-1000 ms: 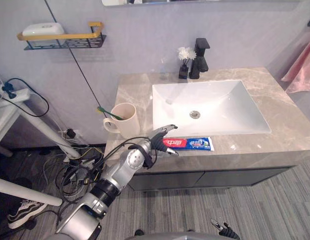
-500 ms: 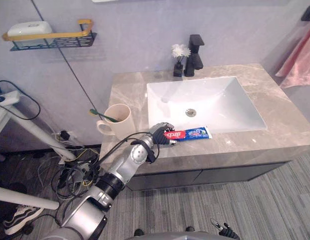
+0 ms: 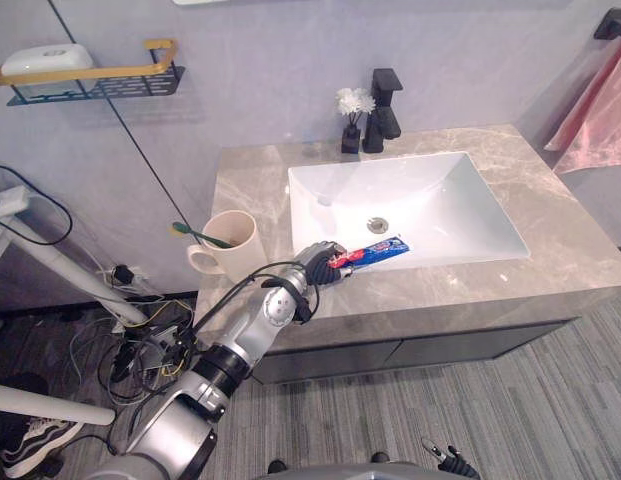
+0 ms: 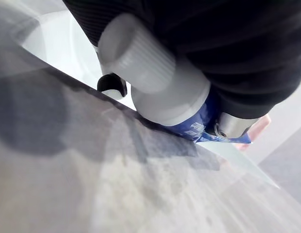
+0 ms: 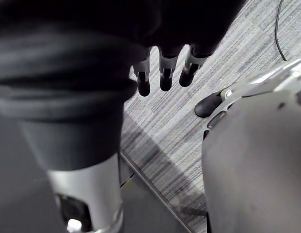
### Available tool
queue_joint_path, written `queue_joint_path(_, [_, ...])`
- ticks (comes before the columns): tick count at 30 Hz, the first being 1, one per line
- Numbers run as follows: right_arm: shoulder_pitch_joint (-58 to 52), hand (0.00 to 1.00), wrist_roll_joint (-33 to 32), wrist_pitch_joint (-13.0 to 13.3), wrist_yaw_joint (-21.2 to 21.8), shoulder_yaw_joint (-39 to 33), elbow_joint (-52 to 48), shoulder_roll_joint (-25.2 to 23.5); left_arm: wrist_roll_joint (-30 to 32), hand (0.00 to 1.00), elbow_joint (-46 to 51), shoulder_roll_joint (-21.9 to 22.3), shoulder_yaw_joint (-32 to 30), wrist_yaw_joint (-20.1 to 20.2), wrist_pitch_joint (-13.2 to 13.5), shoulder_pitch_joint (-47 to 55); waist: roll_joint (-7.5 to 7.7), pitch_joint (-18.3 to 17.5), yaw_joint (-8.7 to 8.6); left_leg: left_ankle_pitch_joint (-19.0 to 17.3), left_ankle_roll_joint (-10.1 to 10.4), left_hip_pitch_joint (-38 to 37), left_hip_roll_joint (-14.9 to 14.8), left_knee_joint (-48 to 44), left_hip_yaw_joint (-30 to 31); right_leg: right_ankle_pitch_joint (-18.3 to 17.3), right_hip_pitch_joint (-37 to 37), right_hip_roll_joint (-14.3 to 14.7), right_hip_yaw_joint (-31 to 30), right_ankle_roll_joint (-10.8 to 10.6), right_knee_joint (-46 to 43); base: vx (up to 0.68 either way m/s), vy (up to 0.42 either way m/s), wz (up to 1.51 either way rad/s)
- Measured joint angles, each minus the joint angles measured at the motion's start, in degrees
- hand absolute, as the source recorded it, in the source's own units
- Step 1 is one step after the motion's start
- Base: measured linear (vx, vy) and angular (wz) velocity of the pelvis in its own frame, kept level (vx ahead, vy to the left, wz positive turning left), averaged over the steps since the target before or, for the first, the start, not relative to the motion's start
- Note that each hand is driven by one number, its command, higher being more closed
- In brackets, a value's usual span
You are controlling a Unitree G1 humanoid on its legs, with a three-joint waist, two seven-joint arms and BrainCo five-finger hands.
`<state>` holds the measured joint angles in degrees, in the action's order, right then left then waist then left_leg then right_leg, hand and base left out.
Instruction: Organize washtable
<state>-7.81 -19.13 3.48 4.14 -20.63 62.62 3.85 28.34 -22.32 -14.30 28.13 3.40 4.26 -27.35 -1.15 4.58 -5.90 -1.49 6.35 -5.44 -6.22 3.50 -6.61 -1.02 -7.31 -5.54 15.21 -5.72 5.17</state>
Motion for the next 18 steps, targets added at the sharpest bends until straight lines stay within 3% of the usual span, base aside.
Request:
queue_joint_path(6, [-0.1, 0.0, -0.7, 0.1, -0.6, -0.2, 0.0, 0.0, 2.4, 1.0, 2.8, -0.6, 1.0, -0.3, -0.2, 0.2, -0.02, 0.0, 0.04, 0.0, 0.0, 0.1, 0.0, -0.4, -0.2, 0.0, 0.0, 0.0, -0.2, 0.0, 0.0, 0.0, 0.0, 0.0])
queue_joint_path(10, [-0.1, 0.0, -5.4, 0.3, -1.1, -1.3, -0.3, -0.3, 2.5, 1.0, 7.7, -1.6, 3.3, -0.2, -0.1, 1.8, -0.19, -0.1, 0.11, -0.2, -0.2, 0.1, 0.0, -0.7, -0.9, 0.0, 0.1, -0.1, -0.7, 0.0, 0.0, -0.01, 0.006, -0.06])
queue_joint_path(12, [-1.4, 0.0, -10.3, 1.2, -1.8, -2.6, -5.2, -0.8, 2.6, 1.0, 11.1, -0.4, 4.3, -0.2, 0.2, 3.3, -0.42, -0.1, 0.34, -0.3, -0.4, 0.5, 0.0, -0.8, -2.2, 0.3, 1.2, -0.1, -2.4, 0.1, -0.1, -0.02, 0.027, -0.25])
queue_joint_path(18, [-4.9, 0.0, -16.5, 4.9, -4.5, -10.1, -24.9, -3.0, 4.7, 1.0, 18.0, 4.7, 4.3, -2.8, 1.7, 3.1, -1.33, -0.3, 0.04, -0.6, -0.8, 0.5, 0.1, -1.4, -6.0, 0.6, 4.3, -0.4, -6.9, 0.0, -2.2, -0.02, 0.032, -0.37])
